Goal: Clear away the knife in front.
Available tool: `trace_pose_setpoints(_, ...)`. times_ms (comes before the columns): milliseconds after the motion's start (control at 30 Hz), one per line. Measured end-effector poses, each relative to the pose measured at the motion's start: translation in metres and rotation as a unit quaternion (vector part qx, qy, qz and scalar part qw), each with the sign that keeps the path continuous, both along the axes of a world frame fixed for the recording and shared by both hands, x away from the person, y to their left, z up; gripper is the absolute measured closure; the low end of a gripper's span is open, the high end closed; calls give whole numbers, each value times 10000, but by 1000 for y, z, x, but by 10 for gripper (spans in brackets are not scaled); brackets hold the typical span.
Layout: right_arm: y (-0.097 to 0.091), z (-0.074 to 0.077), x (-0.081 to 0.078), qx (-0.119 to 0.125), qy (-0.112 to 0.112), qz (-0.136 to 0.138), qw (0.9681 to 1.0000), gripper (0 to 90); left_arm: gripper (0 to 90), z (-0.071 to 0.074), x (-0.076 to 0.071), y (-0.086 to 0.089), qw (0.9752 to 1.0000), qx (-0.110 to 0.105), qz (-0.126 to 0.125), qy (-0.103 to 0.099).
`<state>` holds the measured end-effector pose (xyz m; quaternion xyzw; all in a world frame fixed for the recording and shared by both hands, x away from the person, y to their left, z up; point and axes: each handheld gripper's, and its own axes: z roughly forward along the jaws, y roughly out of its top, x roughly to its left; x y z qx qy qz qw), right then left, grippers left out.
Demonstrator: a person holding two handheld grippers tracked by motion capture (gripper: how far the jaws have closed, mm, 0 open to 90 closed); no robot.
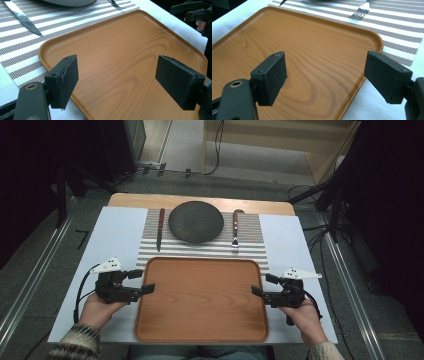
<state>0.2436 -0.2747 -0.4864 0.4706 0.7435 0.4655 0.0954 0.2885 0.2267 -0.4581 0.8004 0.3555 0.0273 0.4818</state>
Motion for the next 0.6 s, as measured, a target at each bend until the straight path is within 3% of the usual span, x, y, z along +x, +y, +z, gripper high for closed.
trace_pose_setpoints(600, 0, 0, 0, -8, 20, 10, 10000, 165, 186, 1, 1, -2, 10000, -22, 52, -13)
